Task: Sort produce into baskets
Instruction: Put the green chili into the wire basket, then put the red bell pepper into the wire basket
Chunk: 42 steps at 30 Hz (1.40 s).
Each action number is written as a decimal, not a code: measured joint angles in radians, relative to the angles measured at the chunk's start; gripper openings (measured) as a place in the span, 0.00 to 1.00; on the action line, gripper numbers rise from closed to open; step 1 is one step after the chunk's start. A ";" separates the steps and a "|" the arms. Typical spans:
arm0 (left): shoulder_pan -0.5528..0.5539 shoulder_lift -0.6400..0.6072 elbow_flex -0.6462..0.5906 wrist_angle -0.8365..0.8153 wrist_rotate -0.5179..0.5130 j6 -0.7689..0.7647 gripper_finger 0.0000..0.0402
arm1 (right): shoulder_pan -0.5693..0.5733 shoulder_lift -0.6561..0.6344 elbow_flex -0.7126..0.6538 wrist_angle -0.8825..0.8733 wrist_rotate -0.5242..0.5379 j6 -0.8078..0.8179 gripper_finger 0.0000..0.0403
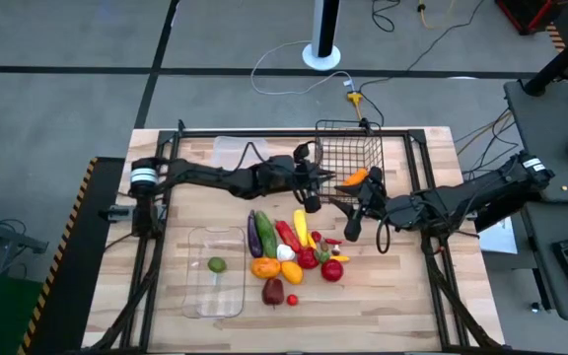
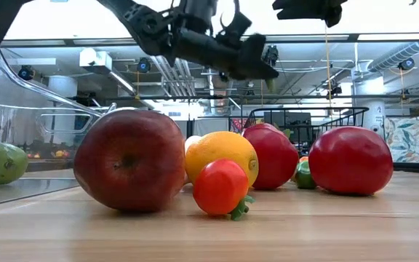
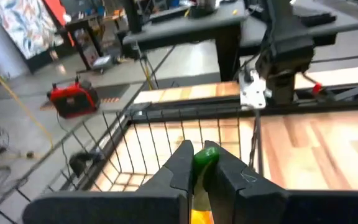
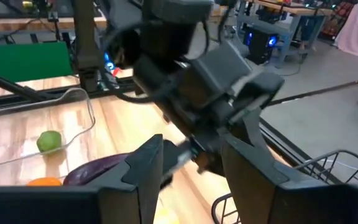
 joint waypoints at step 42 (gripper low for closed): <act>0.028 0.063 0.018 -0.066 -0.002 -0.084 0.19 | 0.000 0.005 0.000 -0.034 -0.001 0.039 0.49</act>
